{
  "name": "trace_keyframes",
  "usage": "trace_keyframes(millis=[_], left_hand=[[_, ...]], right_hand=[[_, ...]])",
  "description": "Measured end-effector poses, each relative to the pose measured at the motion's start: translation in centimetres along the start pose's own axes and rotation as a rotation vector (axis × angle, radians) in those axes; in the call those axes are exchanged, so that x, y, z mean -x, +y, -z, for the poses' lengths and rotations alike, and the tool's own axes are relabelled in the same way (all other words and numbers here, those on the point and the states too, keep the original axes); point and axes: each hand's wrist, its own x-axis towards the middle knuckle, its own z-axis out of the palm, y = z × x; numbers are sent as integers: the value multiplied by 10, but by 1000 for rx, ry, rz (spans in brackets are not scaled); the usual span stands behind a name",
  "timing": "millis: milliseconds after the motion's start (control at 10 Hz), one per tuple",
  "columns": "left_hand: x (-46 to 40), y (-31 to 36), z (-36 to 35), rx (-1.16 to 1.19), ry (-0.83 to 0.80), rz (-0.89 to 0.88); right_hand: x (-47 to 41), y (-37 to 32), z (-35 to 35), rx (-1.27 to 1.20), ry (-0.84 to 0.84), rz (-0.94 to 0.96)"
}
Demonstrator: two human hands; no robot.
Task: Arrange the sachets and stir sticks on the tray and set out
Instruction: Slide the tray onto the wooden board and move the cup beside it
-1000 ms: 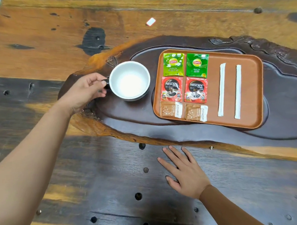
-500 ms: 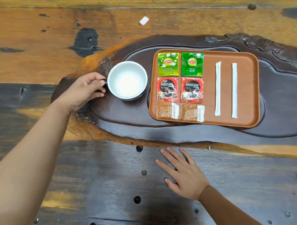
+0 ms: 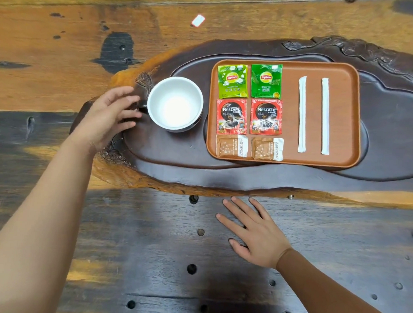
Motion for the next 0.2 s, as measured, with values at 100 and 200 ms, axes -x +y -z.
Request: trace_keyframes(millis=[100,200], left_hand=[[25,2,2,1,396,-144],[81,-20,-18,-18,808,-397]], right_hand=[[1,0,-1,1,29,13],[-1,-1,3,-15,16,4]])
